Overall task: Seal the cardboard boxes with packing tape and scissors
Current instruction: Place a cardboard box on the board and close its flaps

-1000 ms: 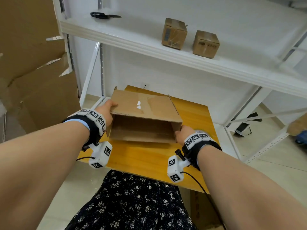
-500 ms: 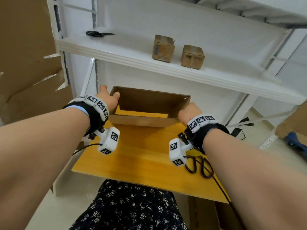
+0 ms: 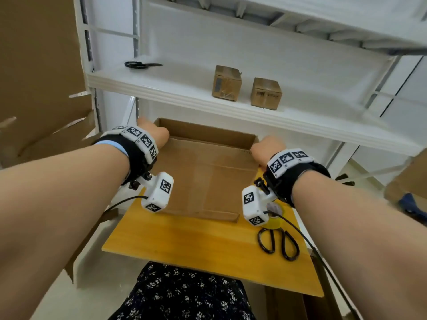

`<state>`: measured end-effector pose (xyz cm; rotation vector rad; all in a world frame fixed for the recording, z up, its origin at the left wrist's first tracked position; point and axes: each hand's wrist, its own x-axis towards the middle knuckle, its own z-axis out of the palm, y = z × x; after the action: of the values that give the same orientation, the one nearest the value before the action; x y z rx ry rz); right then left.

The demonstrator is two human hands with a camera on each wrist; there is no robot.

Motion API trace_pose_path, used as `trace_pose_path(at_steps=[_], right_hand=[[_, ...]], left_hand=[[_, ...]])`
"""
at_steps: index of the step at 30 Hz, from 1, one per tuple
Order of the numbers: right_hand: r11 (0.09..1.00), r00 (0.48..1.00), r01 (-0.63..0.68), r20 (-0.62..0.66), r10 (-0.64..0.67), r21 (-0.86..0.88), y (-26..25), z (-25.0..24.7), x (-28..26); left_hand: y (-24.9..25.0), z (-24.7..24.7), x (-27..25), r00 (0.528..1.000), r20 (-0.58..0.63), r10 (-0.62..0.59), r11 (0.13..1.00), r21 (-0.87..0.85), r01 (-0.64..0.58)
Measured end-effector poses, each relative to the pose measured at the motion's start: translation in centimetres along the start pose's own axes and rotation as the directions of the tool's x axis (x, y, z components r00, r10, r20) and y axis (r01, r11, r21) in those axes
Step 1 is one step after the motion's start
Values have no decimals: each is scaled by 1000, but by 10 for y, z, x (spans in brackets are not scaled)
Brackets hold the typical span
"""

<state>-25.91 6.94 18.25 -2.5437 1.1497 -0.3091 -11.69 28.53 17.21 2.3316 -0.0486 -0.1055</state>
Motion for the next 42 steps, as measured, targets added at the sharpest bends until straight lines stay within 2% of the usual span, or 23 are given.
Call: trace_pose_path(at_steps=[4, 6, 9, 14, 16, 19, 22, 25, 27, 29, 34, 38, 42], right_hand=[[998, 999, 4, -37, -1, 62, 2, -1, 1], [994, 997, 3, -79, 6, 109, 2, 1, 1], [994, 996, 10, -88, -1, 106, 4, 3, 1], [995, 995, 27, -96, -17, 100, 5, 3, 4], [995, 996, 28, -92, -19, 99, 4, 3, 3], [994, 995, 30, -94, -20, 103, 4, 4, 3], [995, 996, 26, -91, -18, 93, 3, 6, 3], [995, 996, 33, -81, -25, 99, 1, 7, 3], [993, 997, 39, -74, -31, 110, -1, 8, 3], [989, 996, 41, -86, -29, 139, 0, 9, 3], [988, 994, 18, -107, -1, 155, 5, 8, 5], [984, 993, 38, -120, -17, 174, 6, 11, 7], [970, 986, 68, -164, -30, 234, 11, 16, 8]], left_hand=[[0, 1, -5, 995, -54, 80, 992, 101, -74], [2, 3, 0, 992, -93, 87, 992, 100, -78], [3, 7, 2, 987, -89, 132, 985, 121, -121], [-2, -2, 7, 955, 11, 296, 932, 216, -291], [6, -10, 5, 935, 104, 338, 886, 299, -354], [19, -16, 7, 916, 239, 323, 819, 414, -397], [29, -13, 8, 921, 283, 269, 763, 521, -383], [30, -10, 7, 915, 343, 213, 743, 552, -379], [26, -4, 12, 896, 374, 240, 741, 525, -418], [18, 7, 25, 861, 418, 290, 682, 541, -492], [17, 5, 6, 878, 364, 310, 829, 348, -437], [12, 2, 10, 853, 428, 299, 854, 279, -440], [5, 4, 12, 846, 419, 329, 860, 238, -452]])
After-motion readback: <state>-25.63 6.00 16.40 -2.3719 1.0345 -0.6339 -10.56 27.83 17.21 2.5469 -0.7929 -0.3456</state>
